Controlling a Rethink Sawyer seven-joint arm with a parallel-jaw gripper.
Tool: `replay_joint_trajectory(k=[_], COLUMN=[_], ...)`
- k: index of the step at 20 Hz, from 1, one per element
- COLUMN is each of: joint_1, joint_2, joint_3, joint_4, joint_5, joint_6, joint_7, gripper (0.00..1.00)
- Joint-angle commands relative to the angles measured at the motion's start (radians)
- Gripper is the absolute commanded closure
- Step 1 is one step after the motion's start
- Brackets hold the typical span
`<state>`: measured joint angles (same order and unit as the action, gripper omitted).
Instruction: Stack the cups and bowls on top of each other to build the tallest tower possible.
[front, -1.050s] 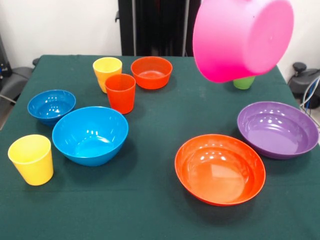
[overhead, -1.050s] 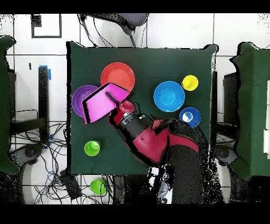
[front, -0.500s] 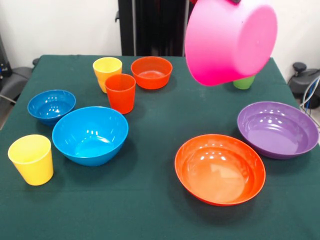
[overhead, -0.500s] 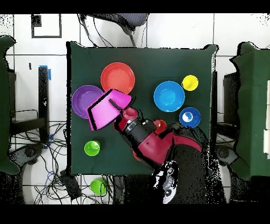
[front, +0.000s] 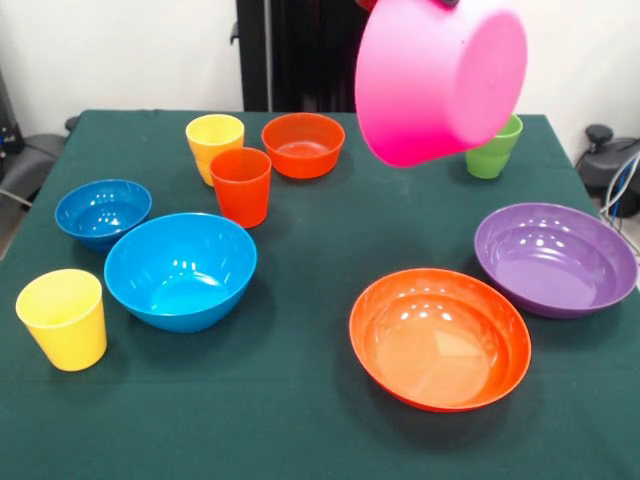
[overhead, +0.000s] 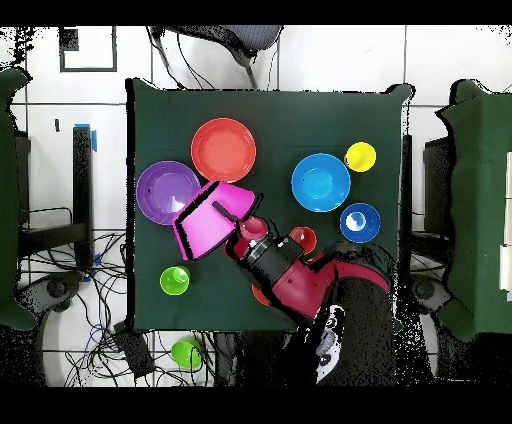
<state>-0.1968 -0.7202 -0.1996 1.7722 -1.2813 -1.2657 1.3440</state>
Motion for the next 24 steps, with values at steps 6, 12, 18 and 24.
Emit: replay_joint_trajectory(k=[6,12,18,24], joint_1=[-0.015,-0.014,-0.035,-0.052], joint_2=[0.112,0.156,0.21,0.246], joint_3=[0.024,0.026,0.03,0.032], joint_4=[0.011,-0.007,-0.049,-0.073], joint_5=[-0.053,-0.036,-0.051,-0.073], joint_6=[-0.056,-0.1,-0.141,-0.189], joint_7=[-0.437,-0.458,-0.497,-0.526], gripper=[1.0,1.0,1.0,1.0])
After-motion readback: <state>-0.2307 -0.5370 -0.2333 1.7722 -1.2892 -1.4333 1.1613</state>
